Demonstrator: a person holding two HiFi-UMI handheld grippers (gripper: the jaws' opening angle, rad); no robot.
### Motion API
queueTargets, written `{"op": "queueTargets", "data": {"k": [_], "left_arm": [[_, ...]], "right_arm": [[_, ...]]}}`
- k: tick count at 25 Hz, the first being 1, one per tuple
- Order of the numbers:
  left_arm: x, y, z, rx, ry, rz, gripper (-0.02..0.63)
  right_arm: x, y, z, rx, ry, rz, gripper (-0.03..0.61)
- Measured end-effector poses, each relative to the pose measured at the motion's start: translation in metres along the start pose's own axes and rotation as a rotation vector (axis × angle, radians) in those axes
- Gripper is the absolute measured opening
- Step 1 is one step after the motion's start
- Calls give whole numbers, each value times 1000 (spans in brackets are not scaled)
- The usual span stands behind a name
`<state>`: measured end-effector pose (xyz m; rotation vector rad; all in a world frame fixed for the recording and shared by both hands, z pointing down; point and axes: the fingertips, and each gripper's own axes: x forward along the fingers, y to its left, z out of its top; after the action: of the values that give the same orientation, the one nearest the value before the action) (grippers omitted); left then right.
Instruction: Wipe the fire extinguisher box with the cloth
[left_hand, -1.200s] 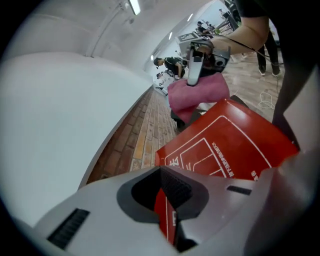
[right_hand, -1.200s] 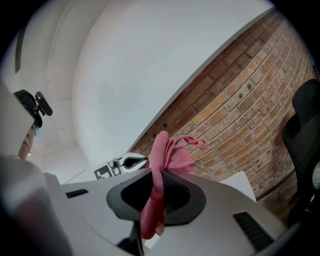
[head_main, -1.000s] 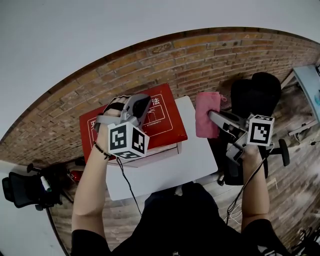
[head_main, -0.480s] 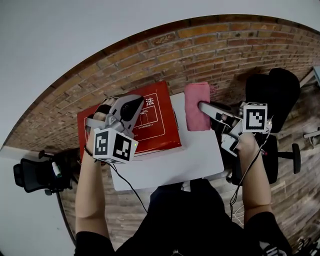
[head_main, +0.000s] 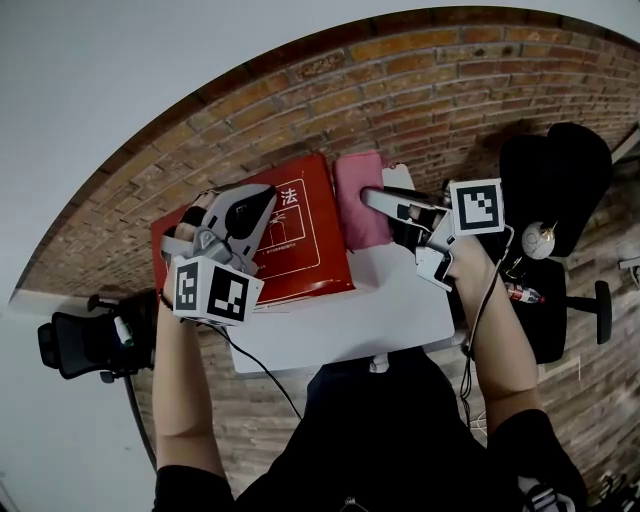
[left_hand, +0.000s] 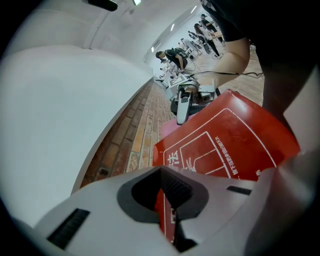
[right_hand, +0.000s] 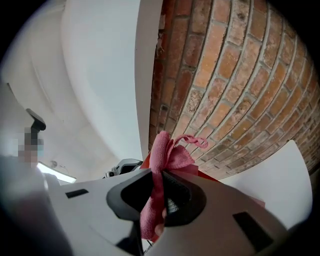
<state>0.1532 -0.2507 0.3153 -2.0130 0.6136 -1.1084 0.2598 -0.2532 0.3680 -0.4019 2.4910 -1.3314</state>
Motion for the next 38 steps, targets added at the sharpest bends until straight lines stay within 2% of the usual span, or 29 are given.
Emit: {"op": "queueTargets", "data": {"k": [10, 17, 25, 38], "left_arm": [[0, -1, -1, -3, 2, 2, 26], [0, 0, 0, -2, 2, 4, 26], [0, 0, -1, -2, 3, 4, 26], [0, 0, 0, -3, 4, 6, 26]], "right_arm": [[36, -11, -3, 36, 67, 8, 64], [41, -21, -6, 89, 51, 21, 64], [38, -51, -14, 79, 61, -71, 64], [36, -79, -23, 88, 61, -120, 64]]}}
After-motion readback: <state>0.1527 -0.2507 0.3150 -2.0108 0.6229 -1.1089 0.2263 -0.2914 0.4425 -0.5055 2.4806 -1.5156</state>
